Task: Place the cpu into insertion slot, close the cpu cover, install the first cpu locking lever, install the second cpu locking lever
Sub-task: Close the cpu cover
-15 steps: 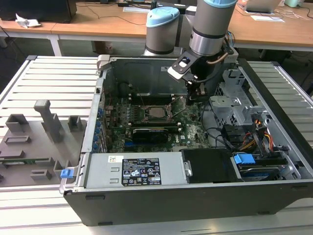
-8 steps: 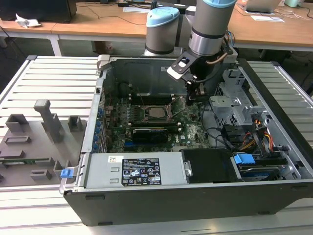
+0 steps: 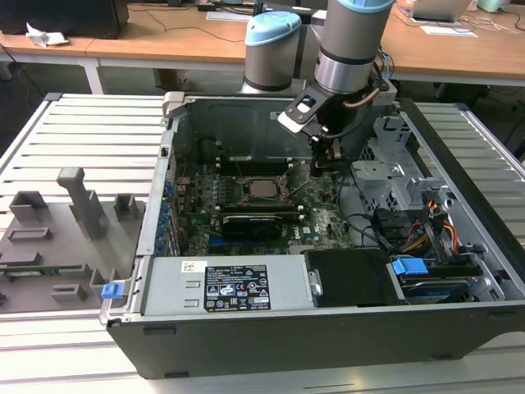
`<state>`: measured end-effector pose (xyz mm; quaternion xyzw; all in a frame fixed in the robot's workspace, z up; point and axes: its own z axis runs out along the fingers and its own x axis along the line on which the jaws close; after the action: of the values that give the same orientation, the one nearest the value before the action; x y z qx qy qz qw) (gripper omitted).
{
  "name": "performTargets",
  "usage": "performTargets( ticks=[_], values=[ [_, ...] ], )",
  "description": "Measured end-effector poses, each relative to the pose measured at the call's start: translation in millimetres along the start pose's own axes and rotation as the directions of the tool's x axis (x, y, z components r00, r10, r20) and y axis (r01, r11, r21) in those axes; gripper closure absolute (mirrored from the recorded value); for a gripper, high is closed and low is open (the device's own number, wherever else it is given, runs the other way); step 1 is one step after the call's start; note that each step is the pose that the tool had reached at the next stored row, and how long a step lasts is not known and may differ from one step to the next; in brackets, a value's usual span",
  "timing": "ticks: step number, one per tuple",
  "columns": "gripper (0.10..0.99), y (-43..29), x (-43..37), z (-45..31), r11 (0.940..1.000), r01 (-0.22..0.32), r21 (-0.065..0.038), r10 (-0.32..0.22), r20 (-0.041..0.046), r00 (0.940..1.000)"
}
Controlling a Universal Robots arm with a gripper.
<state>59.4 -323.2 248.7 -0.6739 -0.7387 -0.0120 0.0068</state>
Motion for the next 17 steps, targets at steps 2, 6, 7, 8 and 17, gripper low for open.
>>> performTargets(
  ticks=[2,6,7,8,17],
  values=[
    [0.98,-0.7,0.1,0.0,1.0,0.0,0.0,0.0,-0.0001,1.0],
    [0.98,-3.0,0.3,0.0,1.0,0.0,0.0,0.0,0.0,1.0],
    [0.98,-3.6,0.3,0.0,1.0,0.0,0.0,0.0,0.0,1.0],
    [0.98,-4.0,0.4,0.0,1.0,0.0,0.0,0.0,0.0,1.0],
    [0.98,-9.3,0.9,0.0,1.0,0.0,0.0,0.0,0.0,1.0]
  ],
)
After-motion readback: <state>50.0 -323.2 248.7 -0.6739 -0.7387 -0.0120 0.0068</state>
